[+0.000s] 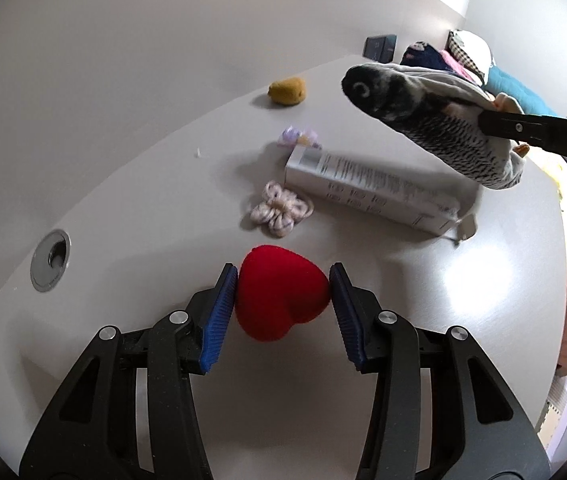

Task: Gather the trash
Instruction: 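Lift and carry the heart in the left tool and cat plush in the right tool to the bin, then open both tools to drop the heart and cat plush into the bin, then move both open tools back over the desk toward the white box, then grasp the pink flower hair tie with the left tool while the right tool grasps the white box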

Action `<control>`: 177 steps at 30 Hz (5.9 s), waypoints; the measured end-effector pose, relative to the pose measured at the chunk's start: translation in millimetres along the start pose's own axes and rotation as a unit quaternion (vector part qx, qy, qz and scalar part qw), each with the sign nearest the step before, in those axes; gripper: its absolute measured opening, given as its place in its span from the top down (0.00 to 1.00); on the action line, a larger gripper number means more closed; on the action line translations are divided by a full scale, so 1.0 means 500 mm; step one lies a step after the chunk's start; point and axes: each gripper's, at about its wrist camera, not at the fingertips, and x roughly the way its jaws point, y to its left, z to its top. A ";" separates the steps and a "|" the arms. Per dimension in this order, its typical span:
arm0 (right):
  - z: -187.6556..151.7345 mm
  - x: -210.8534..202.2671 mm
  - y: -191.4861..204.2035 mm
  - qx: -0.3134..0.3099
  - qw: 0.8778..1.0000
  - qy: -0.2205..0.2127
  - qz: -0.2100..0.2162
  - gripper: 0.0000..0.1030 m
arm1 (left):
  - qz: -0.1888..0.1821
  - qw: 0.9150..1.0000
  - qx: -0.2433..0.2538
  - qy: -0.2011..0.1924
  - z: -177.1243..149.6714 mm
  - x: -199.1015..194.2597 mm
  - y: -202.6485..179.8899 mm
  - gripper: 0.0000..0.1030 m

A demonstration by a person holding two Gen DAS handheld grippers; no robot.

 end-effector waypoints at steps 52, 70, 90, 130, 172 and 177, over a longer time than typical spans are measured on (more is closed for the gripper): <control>-0.424 -0.485 -0.558 0.233 0.956 -0.054 -0.168 0.87 | -0.146 0.963 0.226 -0.001 -0.025 -0.074 -0.733 0.54; -0.510 -0.473 -0.671 0.308 0.934 -0.037 -0.178 0.21 | -0.156 0.949 0.266 0.060 -0.077 -0.022 -0.851 0.06; -0.473 -0.480 -0.642 0.302 0.931 -0.060 -0.196 0.02 | -0.149 0.957 0.242 0.058 -0.051 -0.019 -0.803 0.06; -0.294 -0.334 -0.423 0.216 0.966 -0.046 -0.133 0.02 | -0.122 0.980 0.155 0.038 0.007 -0.041 -0.527 0.06; -0.085 -0.039 -0.088 0.108 0.994 0.007 0.004 0.03 | -0.009 0.999 0.029 0.022 0.037 0.029 -0.062 0.07; -0.067 -0.019 -0.057 0.091 0.996 0.012 0.013 0.06 | -0.006 0.999 0.034 0.029 0.045 0.050 -0.035 0.19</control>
